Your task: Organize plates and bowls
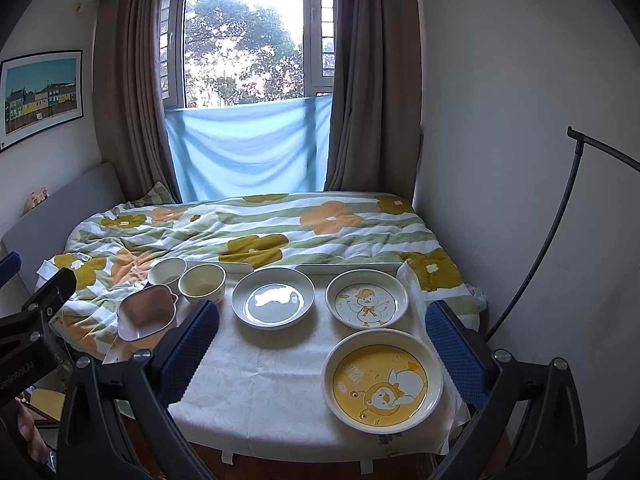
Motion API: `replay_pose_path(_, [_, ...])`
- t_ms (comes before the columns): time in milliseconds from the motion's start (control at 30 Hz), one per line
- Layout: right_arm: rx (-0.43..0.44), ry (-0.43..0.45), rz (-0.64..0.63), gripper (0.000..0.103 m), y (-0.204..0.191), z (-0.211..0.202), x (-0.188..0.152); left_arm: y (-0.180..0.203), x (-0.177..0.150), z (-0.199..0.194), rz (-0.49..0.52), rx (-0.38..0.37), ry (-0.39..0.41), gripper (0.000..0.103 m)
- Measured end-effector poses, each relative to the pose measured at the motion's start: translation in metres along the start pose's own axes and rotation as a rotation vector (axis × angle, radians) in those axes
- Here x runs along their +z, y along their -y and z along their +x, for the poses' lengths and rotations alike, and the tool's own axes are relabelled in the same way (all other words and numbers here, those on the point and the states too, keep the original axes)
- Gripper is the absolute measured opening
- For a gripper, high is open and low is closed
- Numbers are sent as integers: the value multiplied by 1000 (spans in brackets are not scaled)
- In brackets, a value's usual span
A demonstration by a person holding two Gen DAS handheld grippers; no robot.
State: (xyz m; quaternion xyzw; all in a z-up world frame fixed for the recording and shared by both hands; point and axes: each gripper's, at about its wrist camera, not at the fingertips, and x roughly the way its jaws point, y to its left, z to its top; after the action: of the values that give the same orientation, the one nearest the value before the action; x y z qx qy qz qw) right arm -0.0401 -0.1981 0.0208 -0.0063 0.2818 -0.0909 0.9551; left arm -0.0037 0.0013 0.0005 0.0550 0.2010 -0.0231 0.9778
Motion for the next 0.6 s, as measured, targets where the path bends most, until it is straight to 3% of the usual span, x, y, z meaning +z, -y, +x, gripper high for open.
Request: replay_pose_path(600, [4,7,6,103,-16,-11,-7,-2,2,-11,18,2,10,103])
